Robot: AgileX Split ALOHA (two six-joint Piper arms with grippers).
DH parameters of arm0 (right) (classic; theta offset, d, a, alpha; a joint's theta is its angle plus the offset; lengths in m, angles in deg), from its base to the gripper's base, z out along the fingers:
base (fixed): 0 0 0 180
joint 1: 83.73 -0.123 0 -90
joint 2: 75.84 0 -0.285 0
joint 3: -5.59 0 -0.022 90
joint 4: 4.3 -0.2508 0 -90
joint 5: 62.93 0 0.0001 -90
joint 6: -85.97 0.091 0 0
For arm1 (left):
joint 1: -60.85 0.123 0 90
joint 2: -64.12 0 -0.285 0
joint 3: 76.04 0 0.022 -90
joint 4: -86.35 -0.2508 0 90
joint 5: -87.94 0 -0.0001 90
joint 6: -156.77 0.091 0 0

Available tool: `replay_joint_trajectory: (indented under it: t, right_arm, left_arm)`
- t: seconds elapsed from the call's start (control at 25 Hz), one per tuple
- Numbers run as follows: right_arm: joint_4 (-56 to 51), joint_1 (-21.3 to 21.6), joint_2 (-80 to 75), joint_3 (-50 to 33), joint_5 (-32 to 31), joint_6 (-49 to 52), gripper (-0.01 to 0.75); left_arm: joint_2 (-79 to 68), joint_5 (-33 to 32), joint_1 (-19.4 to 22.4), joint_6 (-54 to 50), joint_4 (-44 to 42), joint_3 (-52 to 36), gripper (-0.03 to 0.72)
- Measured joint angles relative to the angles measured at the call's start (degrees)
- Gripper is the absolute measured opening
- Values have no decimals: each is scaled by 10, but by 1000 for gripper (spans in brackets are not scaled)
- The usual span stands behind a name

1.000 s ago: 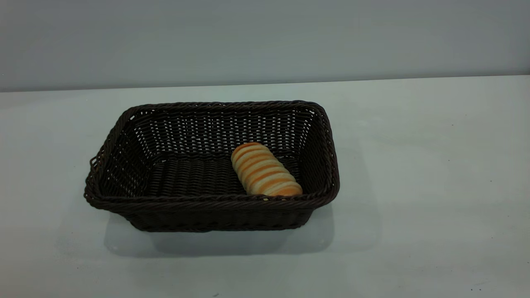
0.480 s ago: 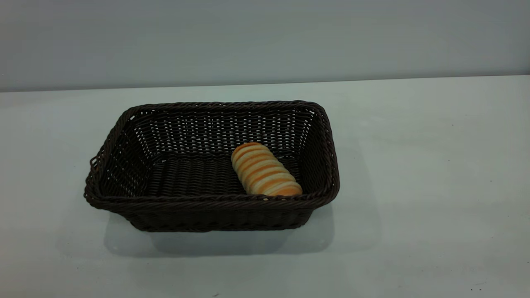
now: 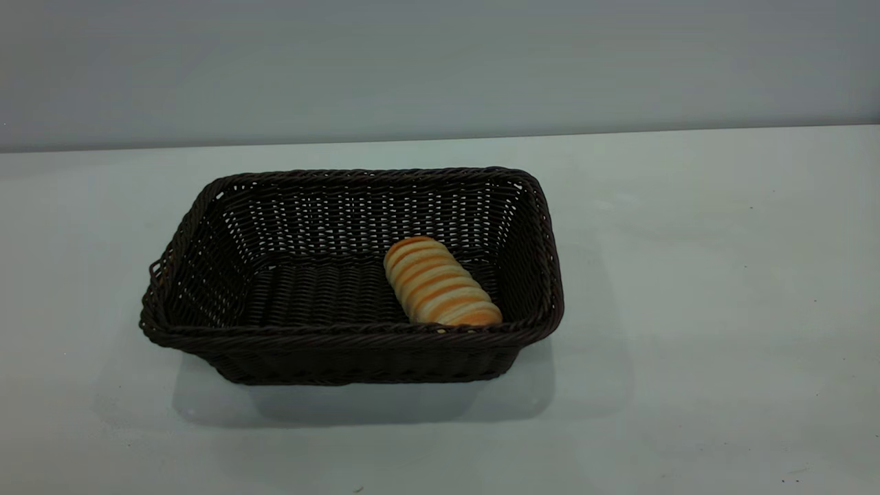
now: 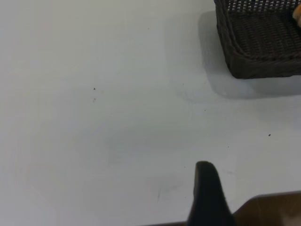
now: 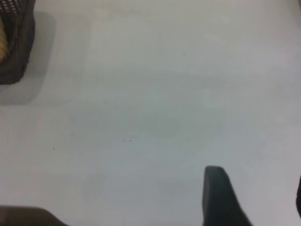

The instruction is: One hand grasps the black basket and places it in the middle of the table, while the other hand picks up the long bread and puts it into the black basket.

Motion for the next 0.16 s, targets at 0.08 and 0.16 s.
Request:
replay_joint_trajectory:
  t: [0.08,0.16]
  right_arm:
    - [0,0,0,0,0,0,370]
    - [0,0,0,0,0,0,370]
  left_arm:
    - [0,0,0,0,0,0,550]
    - [0,0,0,0,0,0,550]
